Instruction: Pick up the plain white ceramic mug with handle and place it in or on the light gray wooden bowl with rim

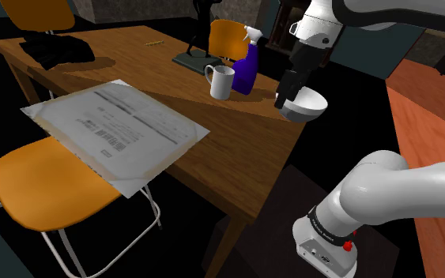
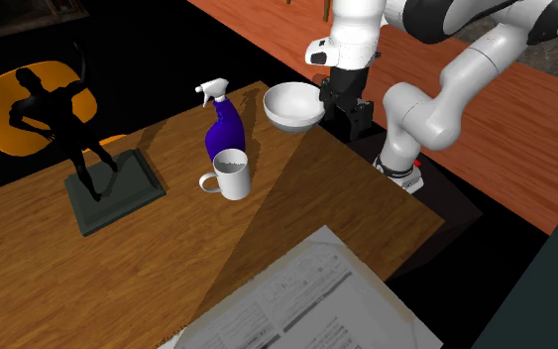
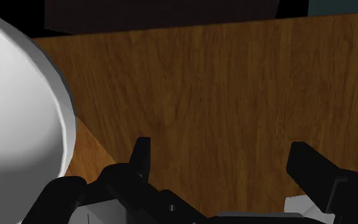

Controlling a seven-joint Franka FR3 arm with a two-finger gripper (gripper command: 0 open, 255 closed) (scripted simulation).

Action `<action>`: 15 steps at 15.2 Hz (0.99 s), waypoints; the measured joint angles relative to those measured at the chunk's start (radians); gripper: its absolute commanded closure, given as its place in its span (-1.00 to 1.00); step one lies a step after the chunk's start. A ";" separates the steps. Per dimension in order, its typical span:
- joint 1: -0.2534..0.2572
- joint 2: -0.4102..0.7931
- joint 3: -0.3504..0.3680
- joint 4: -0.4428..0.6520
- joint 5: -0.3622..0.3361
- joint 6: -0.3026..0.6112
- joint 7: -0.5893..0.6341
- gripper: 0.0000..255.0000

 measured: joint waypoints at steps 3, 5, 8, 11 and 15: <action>0.003 0.050 -0.001 0.026 -0.006 0.028 -0.016 -1.00; 0.008 0.120 -0.003 0.063 -0.015 0.065 -0.040 -1.00; 0.014 0.241 -0.007 0.142 -0.030 0.117 -0.081 -1.00; 0.020 0.351 -0.009 0.218 -0.043 0.158 -0.118 -1.00; 0.032 0.504 0.000 0.353 -0.057 0.190 -0.154 -1.00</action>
